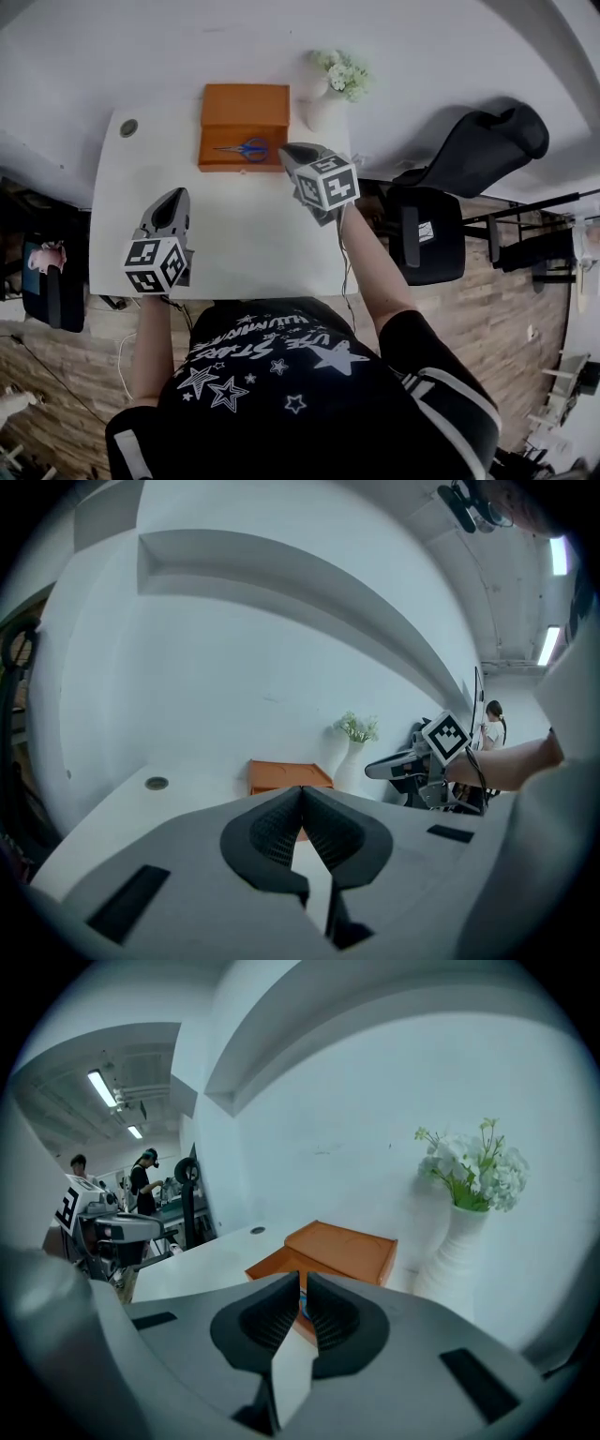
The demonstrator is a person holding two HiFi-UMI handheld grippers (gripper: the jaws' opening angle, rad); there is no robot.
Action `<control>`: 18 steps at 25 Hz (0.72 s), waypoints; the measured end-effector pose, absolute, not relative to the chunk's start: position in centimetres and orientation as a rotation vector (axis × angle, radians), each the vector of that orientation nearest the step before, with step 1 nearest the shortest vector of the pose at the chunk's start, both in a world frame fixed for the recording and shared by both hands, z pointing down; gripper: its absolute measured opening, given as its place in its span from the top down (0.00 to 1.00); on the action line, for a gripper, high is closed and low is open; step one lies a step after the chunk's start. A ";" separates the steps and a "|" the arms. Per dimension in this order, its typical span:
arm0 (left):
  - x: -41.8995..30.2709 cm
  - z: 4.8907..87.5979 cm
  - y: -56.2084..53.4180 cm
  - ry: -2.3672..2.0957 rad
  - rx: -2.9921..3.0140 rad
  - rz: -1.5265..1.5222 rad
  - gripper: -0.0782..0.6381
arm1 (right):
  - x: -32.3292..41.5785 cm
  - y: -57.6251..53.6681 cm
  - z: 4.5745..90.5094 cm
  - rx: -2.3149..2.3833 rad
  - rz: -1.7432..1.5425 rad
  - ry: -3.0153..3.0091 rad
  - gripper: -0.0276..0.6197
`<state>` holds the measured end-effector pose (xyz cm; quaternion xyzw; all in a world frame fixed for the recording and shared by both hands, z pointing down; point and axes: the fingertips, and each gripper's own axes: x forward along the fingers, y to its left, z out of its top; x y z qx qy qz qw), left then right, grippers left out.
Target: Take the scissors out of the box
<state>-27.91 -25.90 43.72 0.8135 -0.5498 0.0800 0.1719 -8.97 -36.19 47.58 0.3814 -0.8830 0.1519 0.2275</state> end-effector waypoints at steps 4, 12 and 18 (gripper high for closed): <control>-28.6 44.0 -27.8 -1.528 2.348 0.258 0.87 | -9.8 -37.4 48.5 1.016 0.374 -2.371 0.88; -29.5 43.9 -31.3 -1.511 2.366 0.248 0.87 | -12.4 -40.4 49.8 0.913 0.289 -2.342 0.87; -29.9 44.7 -33.2 -1.495 2.357 0.254 0.87 | -14.7 -41.3 53.6 0.719 0.293 -2.276 0.85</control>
